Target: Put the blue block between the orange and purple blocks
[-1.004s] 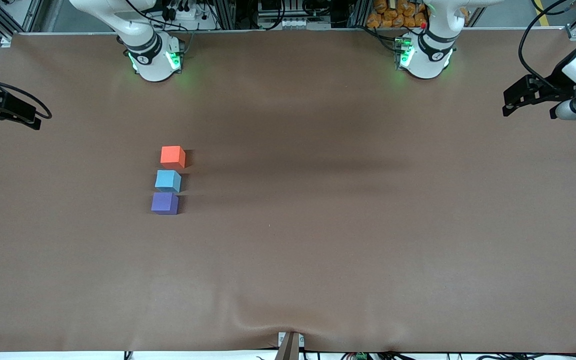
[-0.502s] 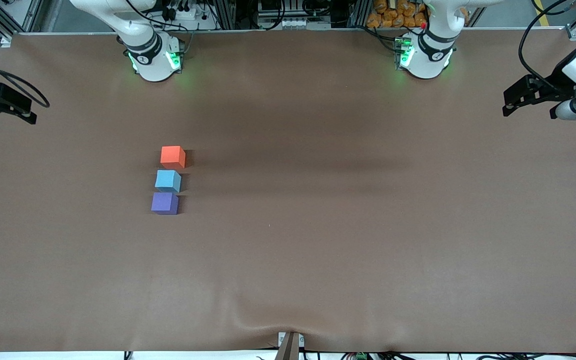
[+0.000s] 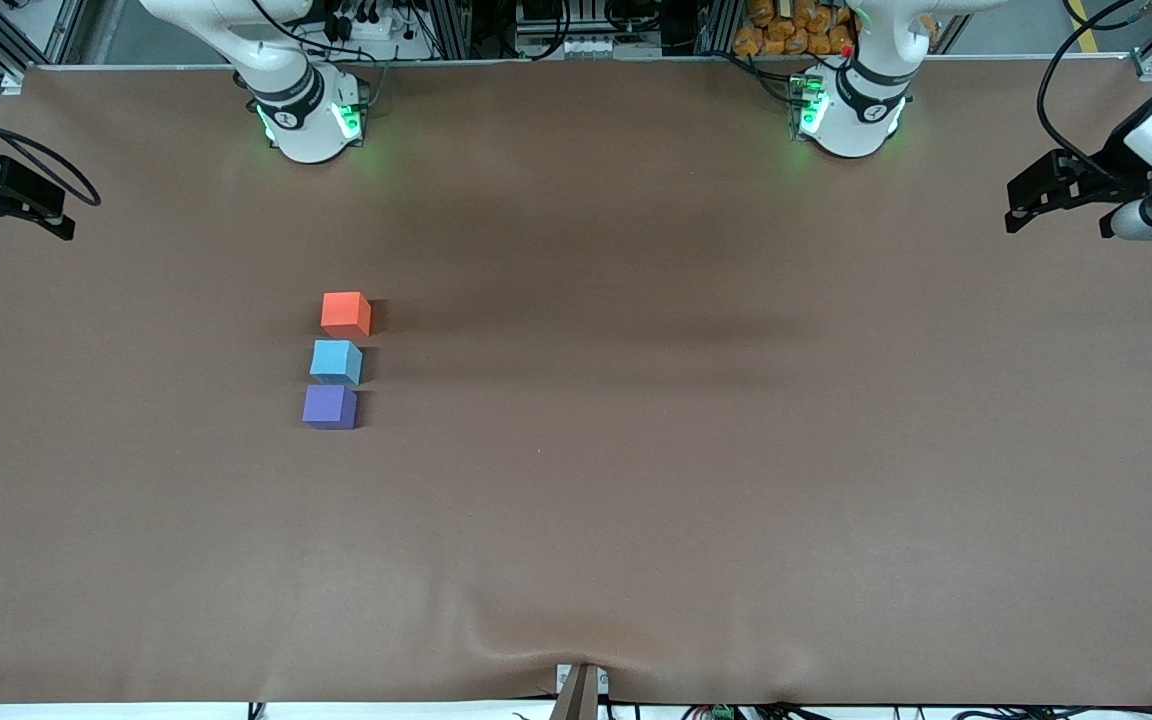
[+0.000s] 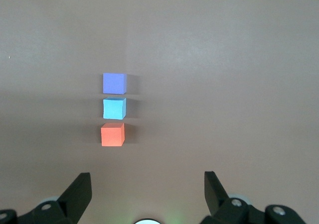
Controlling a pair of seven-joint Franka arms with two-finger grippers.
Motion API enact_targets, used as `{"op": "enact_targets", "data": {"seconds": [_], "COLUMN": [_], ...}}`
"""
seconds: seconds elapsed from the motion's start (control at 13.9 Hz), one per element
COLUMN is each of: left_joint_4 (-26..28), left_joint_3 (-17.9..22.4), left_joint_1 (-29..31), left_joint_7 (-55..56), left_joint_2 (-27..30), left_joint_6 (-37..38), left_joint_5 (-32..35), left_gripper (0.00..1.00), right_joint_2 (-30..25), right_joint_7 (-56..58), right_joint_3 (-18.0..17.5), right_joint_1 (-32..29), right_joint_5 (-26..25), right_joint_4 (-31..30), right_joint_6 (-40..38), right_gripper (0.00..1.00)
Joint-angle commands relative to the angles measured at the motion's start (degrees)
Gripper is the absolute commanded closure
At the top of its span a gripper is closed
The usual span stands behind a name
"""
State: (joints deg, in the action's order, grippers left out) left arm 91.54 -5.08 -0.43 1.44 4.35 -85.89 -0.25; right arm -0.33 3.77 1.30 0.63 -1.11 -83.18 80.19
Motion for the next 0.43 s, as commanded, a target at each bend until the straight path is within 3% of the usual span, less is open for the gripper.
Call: {"op": "enact_targets", "data": {"seconds": [0.0,0.36], "left_joint_4": [0.0,-0.1], "left_joint_3": [-0.4,-0.4], "left_joint_1": [0.7,1.0], "left_joint_7": [-1.0,-1.0], "left_joint_2": [0.4,0.3], "left_joint_6": [0.0,-0.2], "left_joint_5": [-0.5,-0.6], "left_gripper": [0.00,0.00], "right_joint_2": [-2.7,-2.8], "right_joint_7": [0.6,0.5], "right_joint_3": [-0.6,-0.6], "right_joint_1": [-1.0,-1.0], "right_joint_5": [0.6,0.5], "right_joint_4": [-2.9,-3.0], "right_joint_6": [0.9,0.9], "right_gripper": [0.00,0.00]}}
